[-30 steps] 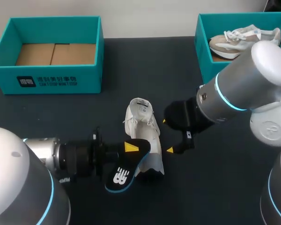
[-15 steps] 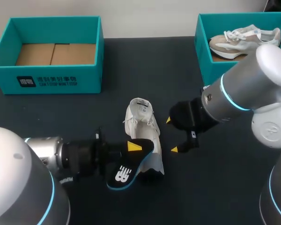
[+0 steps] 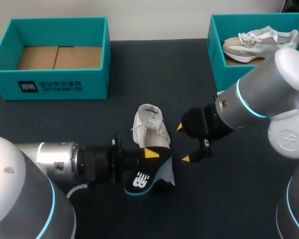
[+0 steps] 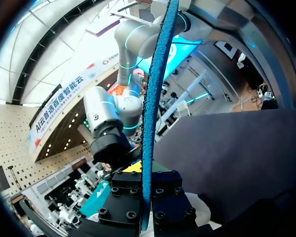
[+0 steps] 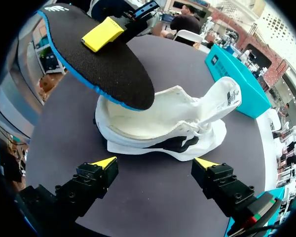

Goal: Take the shoe out of the shoebox, open the shoe tongue, remove and reinsert the insole, then place the shoe into the shoebox

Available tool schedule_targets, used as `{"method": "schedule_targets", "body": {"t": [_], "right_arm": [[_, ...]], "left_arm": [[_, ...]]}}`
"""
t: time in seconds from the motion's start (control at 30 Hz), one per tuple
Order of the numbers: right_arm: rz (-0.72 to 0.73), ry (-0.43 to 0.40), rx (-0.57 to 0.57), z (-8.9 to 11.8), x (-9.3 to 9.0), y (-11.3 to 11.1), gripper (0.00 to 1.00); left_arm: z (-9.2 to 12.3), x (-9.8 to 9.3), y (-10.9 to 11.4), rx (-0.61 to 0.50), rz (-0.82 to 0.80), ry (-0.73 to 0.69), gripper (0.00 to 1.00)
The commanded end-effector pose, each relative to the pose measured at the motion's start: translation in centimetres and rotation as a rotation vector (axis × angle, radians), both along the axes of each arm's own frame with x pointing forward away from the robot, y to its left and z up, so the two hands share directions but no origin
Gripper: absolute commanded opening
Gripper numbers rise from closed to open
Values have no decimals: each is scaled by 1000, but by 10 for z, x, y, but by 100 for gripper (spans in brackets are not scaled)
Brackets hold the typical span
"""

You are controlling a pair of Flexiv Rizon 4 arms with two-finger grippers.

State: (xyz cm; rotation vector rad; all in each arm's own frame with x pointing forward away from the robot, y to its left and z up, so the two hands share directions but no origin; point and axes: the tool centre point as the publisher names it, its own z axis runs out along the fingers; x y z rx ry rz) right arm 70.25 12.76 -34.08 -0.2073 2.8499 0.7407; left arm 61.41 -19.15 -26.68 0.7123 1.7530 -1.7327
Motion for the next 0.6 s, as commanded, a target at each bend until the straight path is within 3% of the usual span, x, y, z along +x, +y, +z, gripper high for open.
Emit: {"method": "schedule_targets", "body": {"t": [0.03, 0.6], "right_arm": [[-1, -2, 1, -1, -1, 0, 100], [-1, -2, 1, -1, -1, 0, 100]], "left_arm": [[-13, 8, -13, -7, -3, 3, 0], [-48, 29, -20, 14, 31, 52, 0]]}}
